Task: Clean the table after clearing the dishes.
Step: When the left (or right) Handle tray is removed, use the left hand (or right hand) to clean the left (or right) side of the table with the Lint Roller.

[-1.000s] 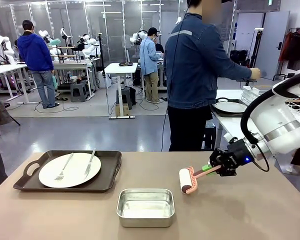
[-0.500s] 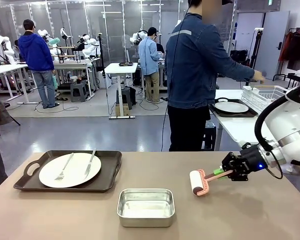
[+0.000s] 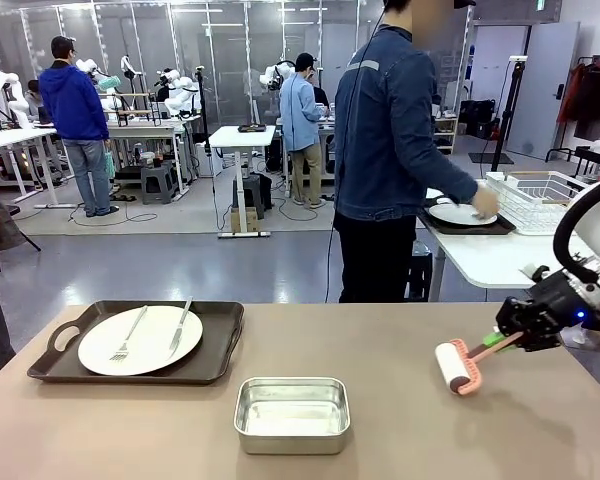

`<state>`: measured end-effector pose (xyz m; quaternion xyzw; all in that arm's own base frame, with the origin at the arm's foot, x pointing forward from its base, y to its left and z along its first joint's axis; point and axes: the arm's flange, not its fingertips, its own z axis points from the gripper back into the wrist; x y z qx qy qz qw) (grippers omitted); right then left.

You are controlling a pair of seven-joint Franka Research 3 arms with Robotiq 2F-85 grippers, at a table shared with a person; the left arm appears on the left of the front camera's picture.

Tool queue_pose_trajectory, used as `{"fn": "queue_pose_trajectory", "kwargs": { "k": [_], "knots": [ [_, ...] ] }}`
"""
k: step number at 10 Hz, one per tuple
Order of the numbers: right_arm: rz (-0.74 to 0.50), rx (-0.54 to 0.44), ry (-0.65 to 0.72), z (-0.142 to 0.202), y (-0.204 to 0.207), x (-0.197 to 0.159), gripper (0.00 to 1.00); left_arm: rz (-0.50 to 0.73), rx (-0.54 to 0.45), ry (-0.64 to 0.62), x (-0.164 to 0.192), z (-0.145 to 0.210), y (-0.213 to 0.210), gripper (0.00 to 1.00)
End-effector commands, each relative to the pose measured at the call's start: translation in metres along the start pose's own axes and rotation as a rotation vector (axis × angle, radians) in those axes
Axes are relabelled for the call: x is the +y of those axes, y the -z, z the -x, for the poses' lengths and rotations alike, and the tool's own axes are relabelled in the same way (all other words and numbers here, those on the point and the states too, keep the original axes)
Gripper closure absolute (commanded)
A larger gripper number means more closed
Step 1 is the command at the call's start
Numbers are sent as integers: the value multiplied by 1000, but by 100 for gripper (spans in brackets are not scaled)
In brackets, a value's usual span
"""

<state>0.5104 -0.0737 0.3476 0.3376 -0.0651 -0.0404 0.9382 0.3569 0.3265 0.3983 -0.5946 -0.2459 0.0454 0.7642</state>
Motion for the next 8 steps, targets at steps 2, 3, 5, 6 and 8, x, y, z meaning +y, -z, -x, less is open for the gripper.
{"fn": "queue_pose_trajectory", "kwargs": {
  "k": [2, 3, 5, 6, 8],
  "knots": [
    [422, 5, 53, -2, -12, -20, 79, 6, -1, 1, -3, 2, -2, 0],
    [571, 8, 66, -4, -19, -17, 79, 6, -1, 1, -3, 2, -2, 0],
    [655, 32, 47, -4, -29, -12, 79, 6, -1, 1, -3, 2, -2, 0],
    [670, 25, 44, -2, -37, -4, 79, 6, -1, 1, -3, 2, -2, 0],
    [656, -13, 14, 6, -55, 19, 79, 6, -1, 1, -3, 2, -2, 0]
  ]
}}
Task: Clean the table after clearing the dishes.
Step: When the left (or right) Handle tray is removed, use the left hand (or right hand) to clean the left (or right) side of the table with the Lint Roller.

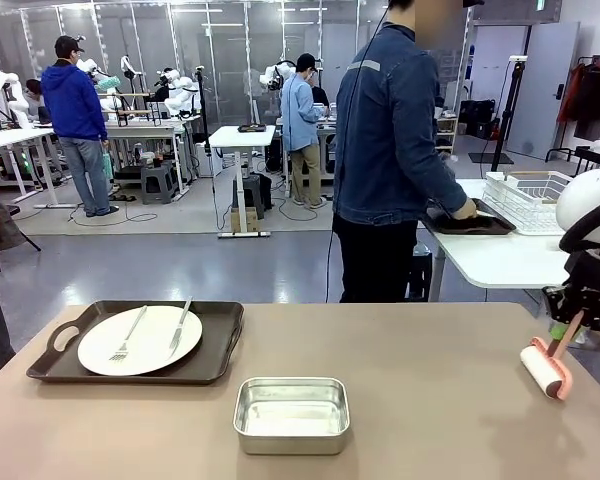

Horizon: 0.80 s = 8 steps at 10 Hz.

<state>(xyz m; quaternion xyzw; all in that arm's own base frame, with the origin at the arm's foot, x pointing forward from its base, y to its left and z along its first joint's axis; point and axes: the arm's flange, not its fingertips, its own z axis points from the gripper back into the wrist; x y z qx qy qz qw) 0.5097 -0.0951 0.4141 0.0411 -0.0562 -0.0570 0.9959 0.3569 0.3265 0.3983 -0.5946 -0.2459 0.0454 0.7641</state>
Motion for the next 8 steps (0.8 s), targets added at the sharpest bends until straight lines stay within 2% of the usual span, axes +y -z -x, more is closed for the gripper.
{"fn": "queue_pose_trajectory", "kwargs": {
  "k": [1, 3, 4, 8],
  "knots": [
    [48, -23, 7, 20, -4, 4, 79, 6, -1, 1, -3, 2, -2, 0],
    [35, -68, -10, 30, -33, 8, 79, 6, -1, 1, -3, 2, -2, 0],
    [16, -18, -16, 8, -9, 1, 79, 6, -1, 1, -3, 2, -2, 0],
    [16, -18, -16, 8, -9, 1, 79, 6, -1, 1, -3, 2, -2, 0]
  ]
}}
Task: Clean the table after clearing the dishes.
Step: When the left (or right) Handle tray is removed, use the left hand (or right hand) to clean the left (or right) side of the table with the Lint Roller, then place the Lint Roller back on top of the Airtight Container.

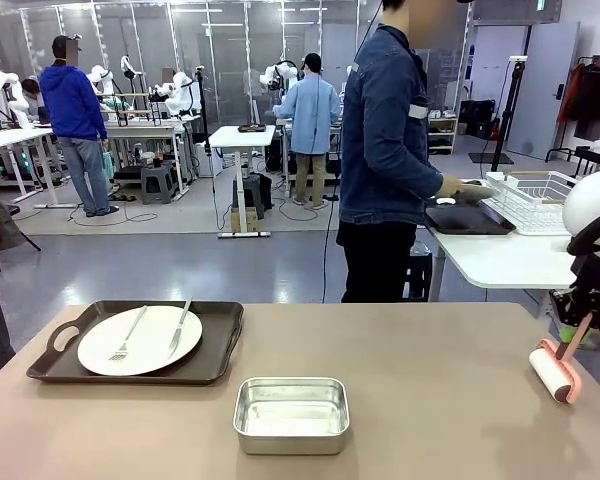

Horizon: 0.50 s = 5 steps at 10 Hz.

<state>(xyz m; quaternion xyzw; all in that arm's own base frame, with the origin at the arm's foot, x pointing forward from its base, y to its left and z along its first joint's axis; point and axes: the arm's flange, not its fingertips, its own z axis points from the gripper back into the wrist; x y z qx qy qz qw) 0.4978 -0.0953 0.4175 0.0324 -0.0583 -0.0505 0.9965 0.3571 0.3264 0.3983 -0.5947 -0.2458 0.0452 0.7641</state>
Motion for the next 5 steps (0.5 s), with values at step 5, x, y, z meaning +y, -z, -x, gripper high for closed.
{"fn": "queue_pose_trajectory", "kwargs": {
  "k": [5],
  "knots": [
    [0, -14, -2, -3, -4, 2, 79, 6, -1, 1, -3, 2, -3, 0]
  ]
}}
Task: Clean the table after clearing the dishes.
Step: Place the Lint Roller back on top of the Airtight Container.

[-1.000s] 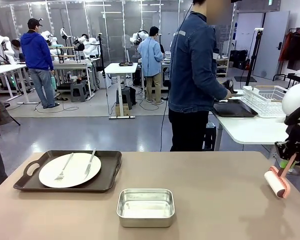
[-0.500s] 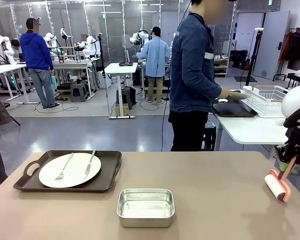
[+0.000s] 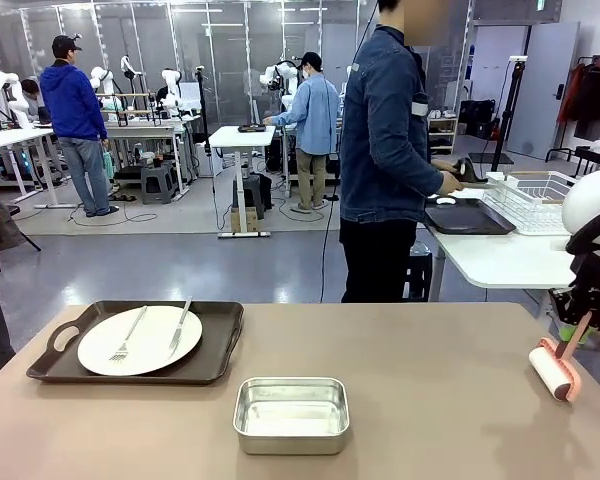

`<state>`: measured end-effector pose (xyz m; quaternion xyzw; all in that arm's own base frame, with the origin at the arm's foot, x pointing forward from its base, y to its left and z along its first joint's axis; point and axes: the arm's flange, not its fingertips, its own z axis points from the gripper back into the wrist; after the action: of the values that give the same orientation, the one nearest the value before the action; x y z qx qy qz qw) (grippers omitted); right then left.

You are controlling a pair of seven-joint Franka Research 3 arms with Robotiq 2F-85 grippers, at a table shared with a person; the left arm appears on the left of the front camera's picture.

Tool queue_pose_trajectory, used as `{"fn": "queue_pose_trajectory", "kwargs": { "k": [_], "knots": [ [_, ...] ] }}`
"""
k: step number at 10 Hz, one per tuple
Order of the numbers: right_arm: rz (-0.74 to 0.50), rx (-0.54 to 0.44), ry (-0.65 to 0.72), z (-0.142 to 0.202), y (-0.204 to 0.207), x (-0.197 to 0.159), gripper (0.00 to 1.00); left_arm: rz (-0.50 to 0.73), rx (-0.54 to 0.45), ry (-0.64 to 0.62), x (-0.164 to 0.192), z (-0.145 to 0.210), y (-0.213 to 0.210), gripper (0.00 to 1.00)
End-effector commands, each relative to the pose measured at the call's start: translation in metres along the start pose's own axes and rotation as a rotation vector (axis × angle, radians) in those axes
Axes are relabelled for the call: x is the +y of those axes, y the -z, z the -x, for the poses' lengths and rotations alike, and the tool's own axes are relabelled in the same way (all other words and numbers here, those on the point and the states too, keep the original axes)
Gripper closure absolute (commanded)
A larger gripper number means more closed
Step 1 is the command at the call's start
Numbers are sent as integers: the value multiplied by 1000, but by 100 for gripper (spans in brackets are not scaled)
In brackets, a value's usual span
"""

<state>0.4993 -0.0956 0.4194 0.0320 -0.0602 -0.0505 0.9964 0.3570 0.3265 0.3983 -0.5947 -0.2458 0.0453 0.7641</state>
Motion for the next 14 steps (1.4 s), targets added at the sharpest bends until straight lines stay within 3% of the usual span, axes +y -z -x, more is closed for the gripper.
{"fn": "queue_pose_trajectory", "kwargs": {
  "k": [1, 7, 9, 12, 14],
  "knots": [
    [-1, -10, -1, -2, -3, 2, 79, 6, -1, 1, -3, 2, -2, 0],
    [0, 0, 0, 0, 0, 0, 79, 6, -1, 1, -3, 2, -2, 0],
    [86, -119, -248, -11, -51, 77, 79, 6, -1, 1, -3, 2, -2, 0],
    [90, -120, -676, -1, -78, 225, 79, 6, -1, 1, -3, 2, -2, 0],
    [42, -67, -985, 37, -84, 311, 79, 6, -1, 1, -3, 2, -2, 0]
  ]
}}
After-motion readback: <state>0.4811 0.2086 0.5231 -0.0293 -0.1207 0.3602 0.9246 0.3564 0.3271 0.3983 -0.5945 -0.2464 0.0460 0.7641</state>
